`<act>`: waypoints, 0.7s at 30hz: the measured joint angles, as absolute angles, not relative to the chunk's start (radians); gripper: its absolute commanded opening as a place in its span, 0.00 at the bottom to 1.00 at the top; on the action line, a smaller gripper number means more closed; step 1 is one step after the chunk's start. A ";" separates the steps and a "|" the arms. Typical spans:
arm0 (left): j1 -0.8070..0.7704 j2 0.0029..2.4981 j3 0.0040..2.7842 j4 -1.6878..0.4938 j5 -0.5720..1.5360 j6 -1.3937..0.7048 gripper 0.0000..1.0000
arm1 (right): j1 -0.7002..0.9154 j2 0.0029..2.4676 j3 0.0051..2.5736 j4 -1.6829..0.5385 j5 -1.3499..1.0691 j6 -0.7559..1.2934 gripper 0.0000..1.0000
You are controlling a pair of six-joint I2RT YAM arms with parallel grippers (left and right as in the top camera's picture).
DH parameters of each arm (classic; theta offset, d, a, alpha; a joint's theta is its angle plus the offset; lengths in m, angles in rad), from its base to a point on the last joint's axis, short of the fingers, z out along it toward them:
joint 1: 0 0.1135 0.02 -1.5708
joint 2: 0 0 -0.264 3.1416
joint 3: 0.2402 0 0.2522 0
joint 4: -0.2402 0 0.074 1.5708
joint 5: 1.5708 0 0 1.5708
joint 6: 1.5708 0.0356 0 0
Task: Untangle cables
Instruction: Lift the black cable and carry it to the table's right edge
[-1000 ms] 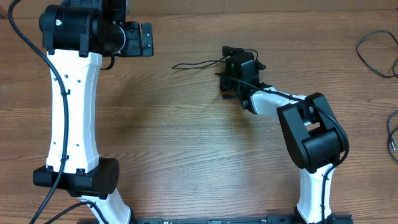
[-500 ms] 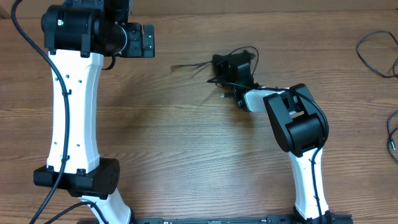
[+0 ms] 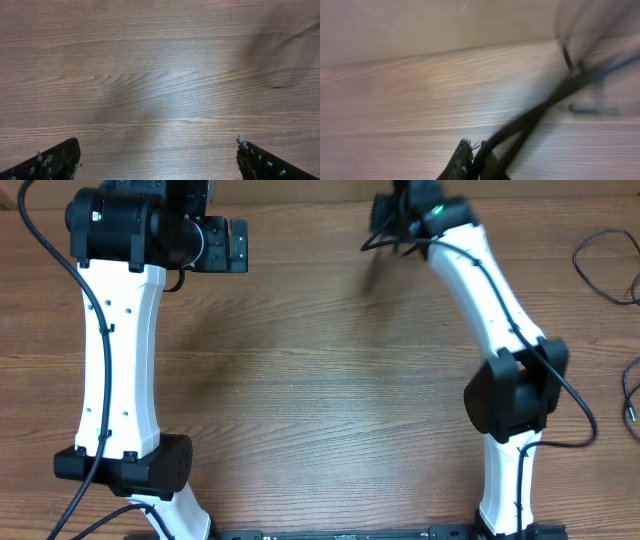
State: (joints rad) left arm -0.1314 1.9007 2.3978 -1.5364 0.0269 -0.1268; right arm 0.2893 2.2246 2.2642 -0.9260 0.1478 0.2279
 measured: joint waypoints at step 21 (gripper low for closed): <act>-0.131 1.901 2.397 -1.518 0.043 -0.126 1.00 | -0.123 2.181 2.468 -1.028 0.868 -0.228 0.04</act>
